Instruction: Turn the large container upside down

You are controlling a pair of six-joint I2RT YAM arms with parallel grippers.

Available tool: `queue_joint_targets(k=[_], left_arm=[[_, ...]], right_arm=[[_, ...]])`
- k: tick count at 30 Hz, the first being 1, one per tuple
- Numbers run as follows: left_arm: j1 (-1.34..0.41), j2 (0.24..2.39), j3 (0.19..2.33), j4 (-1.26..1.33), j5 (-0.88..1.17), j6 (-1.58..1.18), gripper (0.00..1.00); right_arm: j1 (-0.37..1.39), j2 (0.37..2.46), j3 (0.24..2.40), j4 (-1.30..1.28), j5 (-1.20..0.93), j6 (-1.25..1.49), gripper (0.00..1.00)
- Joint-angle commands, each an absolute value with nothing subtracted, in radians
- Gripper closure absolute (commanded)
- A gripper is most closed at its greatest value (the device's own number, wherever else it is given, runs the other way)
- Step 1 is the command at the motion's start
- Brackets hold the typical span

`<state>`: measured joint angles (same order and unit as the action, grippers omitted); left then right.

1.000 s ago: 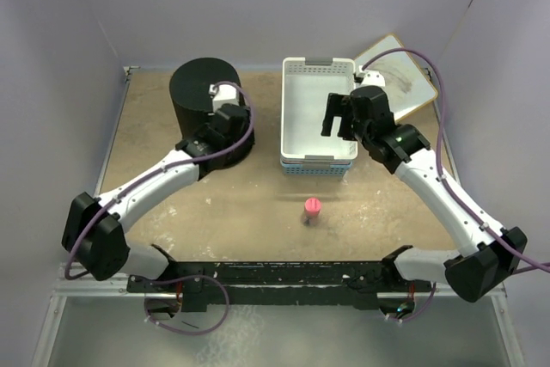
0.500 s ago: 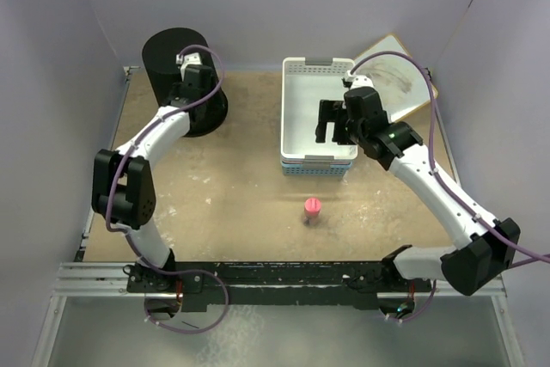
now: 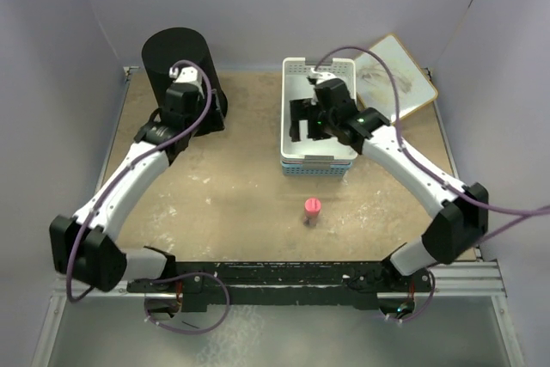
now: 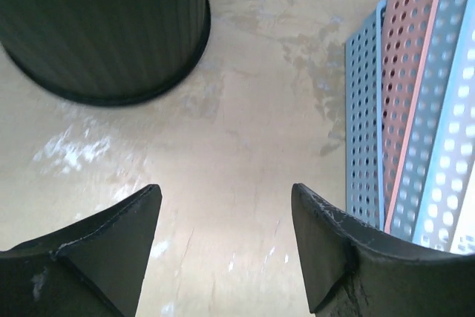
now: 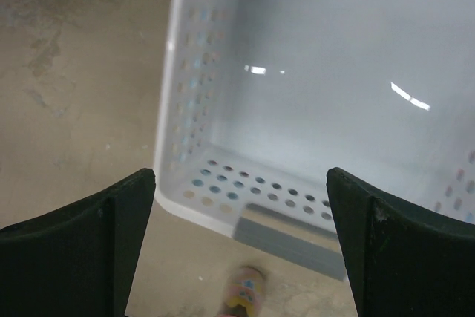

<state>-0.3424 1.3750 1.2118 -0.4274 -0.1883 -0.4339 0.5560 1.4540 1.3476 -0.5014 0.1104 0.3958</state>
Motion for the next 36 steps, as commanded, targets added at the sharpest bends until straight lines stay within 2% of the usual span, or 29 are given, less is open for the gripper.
queue_joint_targets(k=[1,4,6,11,15,18,24,28,36], left_arm=[[-0.338,1.24,1.124,-0.541,-0.2,-0.436,0.32],[-0.338,1.185,1.109,-0.6,-0.225,-0.441,0.32],[-0.337,1.165,1.106,-0.629,-0.254,-0.448,0.32],[-0.337,1.141,1.107,-0.68,-0.265,-0.443,0.31],[-0.337,1.133,1.103,-0.681,-0.271,-0.443,0.31],[-0.337,1.134,1.104,-0.679,-0.275,-0.446,0.3],[-0.337,1.138,1.091,-0.665,-0.273,-0.449,0.28],[-0.337,1.142,1.092,-0.655,-0.26,-0.449,0.01],[-0.337,1.136,1.088,-0.629,-0.222,-0.448,0.01]], right_arm=[[0.678,1.582,1.54,-0.452,0.209,0.376,0.0],[0.683,1.671,1.595,-0.443,0.226,0.406,0.04],[0.682,1.72,1.619,-0.436,0.214,0.43,0.15],[0.683,1.809,1.683,-0.418,0.216,0.444,0.57],[0.682,1.835,1.732,-0.444,0.219,0.438,0.84],[0.682,1.803,1.722,-0.436,0.235,0.433,0.99],[0.681,1.704,1.691,-0.41,0.274,0.403,1.0],[0.682,1.653,1.698,-0.409,0.289,0.374,1.0],[0.682,1.573,1.712,-0.404,0.298,0.346,1.0]])
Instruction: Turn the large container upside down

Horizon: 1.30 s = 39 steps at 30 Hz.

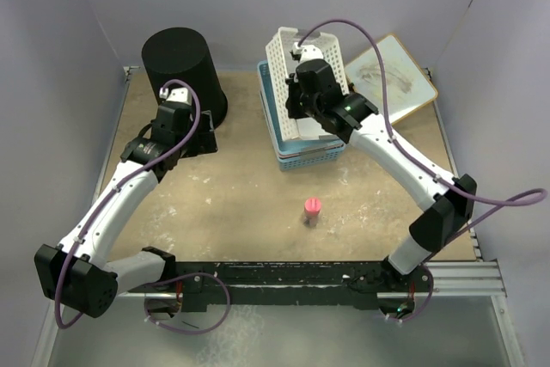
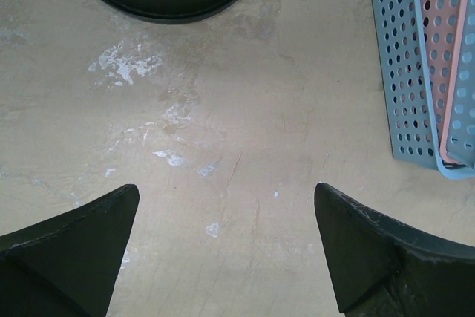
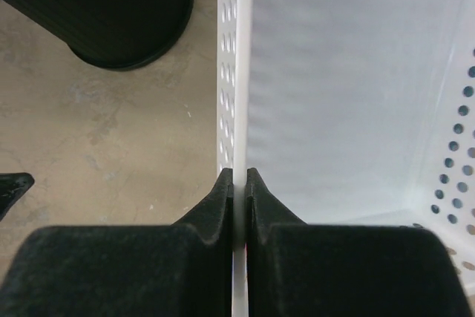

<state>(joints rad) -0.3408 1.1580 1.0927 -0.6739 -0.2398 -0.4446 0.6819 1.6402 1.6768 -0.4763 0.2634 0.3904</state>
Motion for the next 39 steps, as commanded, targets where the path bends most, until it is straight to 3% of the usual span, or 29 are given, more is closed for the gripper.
queue_joint_targets(k=[1,7,19,25,39], left_arm=[[-0.337,1.136,1.088,-0.629,-0.223,-0.448,0.01],[-0.337,1.134,1.098,-0.635,-0.248,-0.449,0.01],[-0.319,1.114,1.301,-0.693,-0.318,-0.44,0.0],[-0.319,1.055,1.333,-0.64,-0.269,-0.426,0.0],[-0.319,0.82,1.191,-0.409,-0.174,-0.317,0.01]], right_arm=[[0.682,1.568,1.714,-0.405,0.295,0.343,1.0],[0.682,1.523,1.742,-0.419,0.203,0.326,1.0],[0.682,1.384,1.65,-0.354,-0.291,0.326,1.0],[0.682,1.331,1.591,-0.354,-0.327,0.295,1.0],[0.682,1.196,1.491,-0.33,-0.312,0.282,1.0]])
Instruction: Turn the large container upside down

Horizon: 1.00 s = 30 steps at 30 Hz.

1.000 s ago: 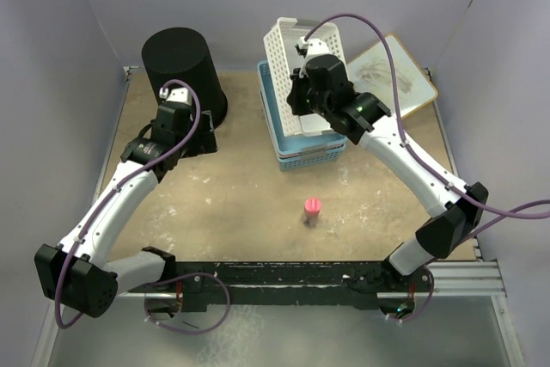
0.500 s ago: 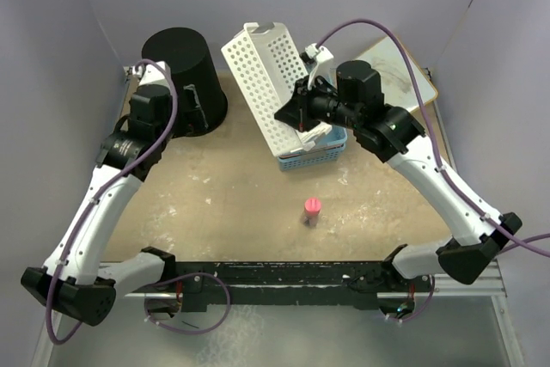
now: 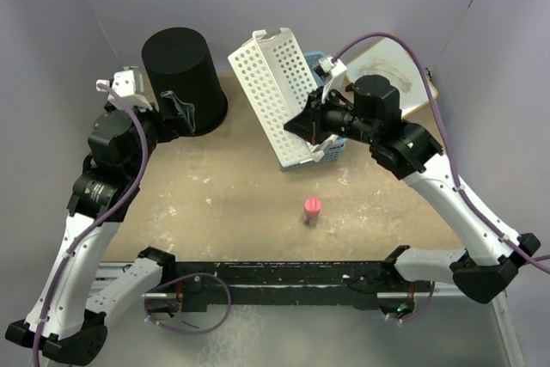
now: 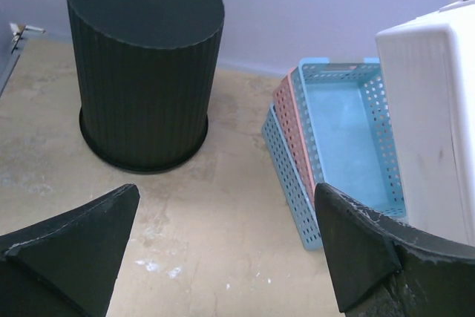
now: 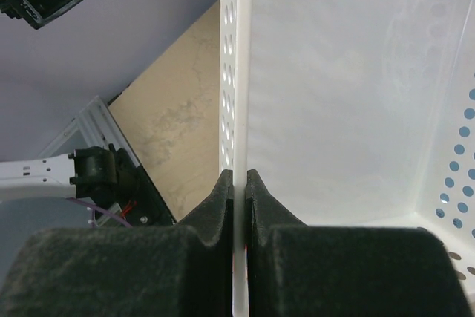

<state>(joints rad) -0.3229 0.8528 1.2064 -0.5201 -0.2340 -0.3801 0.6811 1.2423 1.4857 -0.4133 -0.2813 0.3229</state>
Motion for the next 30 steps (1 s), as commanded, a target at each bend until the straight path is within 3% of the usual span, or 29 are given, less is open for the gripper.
queue_joint_targets(k=[1,11,19,30], left_arm=[[-0.319,0.804,1.183,-0.392,-0.155,-0.296,0.01],[-0.319,0.593,1.056,-0.214,-0.216,-0.219,0.01],[-0.32,0.556,1.175,-0.426,-0.617,-0.273,0.01],[-0.32,0.573,1.259,-0.456,-0.59,-0.292,0.01]], right_arm=[[0.683,1.196,1.487,-0.329,-0.317,0.281,1.0],[0.682,1.246,1.459,-0.254,-0.406,0.317,1.0],[0.805,1.395,1.422,-0.052,-0.57,0.487,1.0],[0.925,1.672,1.363,0.533,-0.808,0.985,1.0]])
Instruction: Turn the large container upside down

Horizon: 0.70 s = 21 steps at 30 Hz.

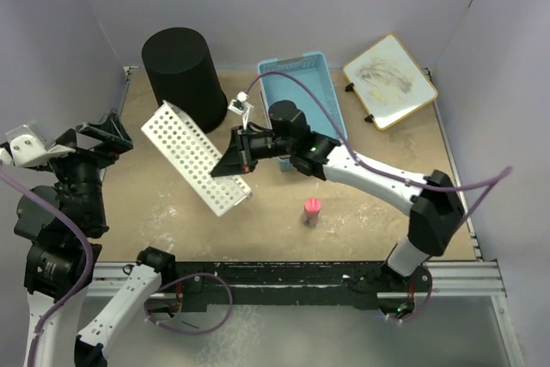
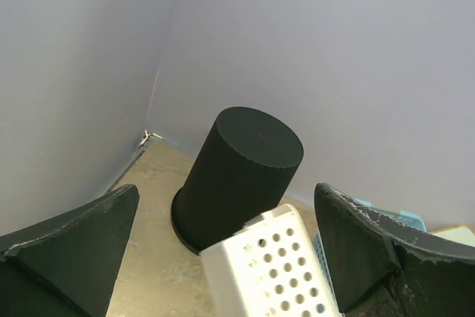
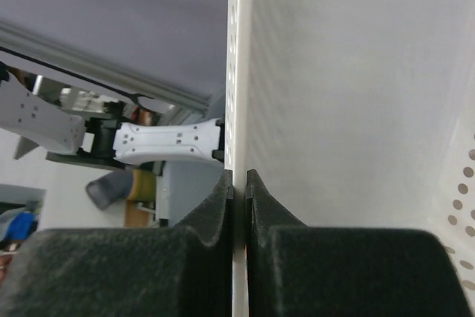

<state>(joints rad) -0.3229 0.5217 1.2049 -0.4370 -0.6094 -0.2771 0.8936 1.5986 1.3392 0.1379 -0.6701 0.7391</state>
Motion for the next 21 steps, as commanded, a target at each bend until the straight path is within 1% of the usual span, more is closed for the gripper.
queue_joint_targets(k=[1,2,5,7,8,10,11,12,14,15,17,19,21], left_arm=[[-0.32,0.59,1.271,-0.468,-0.576,-0.296,0.01],[-0.32,0.606,1.276,-0.476,-0.559,-0.299,0.01],[-0.319,0.652,1.289,-0.501,-0.503,-0.291,0.01],[-0.319,0.687,1.3,-0.534,-0.482,-0.289,0.01],[-0.32,0.703,1.31,-0.554,-0.472,-0.289,0.02],[-0.32,0.728,1.323,-0.588,-0.456,-0.29,0.04],[-0.32,0.735,1.325,-0.6,-0.452,-0.291,0.05],[-0.319,0.738,1.325,-0.61,-0.448,-0.293,0.06],[-0.319,0.742,1.323,-0.621,-0.444,-0.297,0.06],[-0.32,0.745,1.323,-0.629,-0.444,-0.299,0.06],[-0.32,0.753,1.322,-0.644,-0.436,-0.303,0.06],[-0.32,0.769,1.32,-0.658,-0.421,-0.307,0.05],[-0.32,0.797,1.316,-0.676,-0.411,-0.312,0.04]], right_arm=[[0.928,1.693,1.368,0.566,-0.819,1.04,1.0],[0.93,1.743,1.37,0.626,-0.828,1.104,1.0],[0.925,1.881,1.367,0.951,-0.896,1.397,1.0],[0.918,1.978,1.379,1.136,-0.905,1.577,1.0],[0.915,2.021,1.38,1.196,-0.902,1.649,1.0],[0.911,2.062,1.361,1.187,-0.893,1.688,1.0],[0.908,2.058,1.339,1.131,-0.881,1.654,1.0],[0.903,2.039,1.317,1.023,-0.867,1.587,1.0],[0.895,1.975,1.311,0.679,-0.8,1.357,1.0],[0.894,1.937,1.336,0.462,-0.736,1.205,0.95],[0.895,1.884,1.405,0.124,-0.552,0.966,0.79],[0.894,1.856,1.435,-0.034,-0.446,0.854,0.61],[0.884,1.851,1.454,-0.128,-0.361,0.776,0.49]])
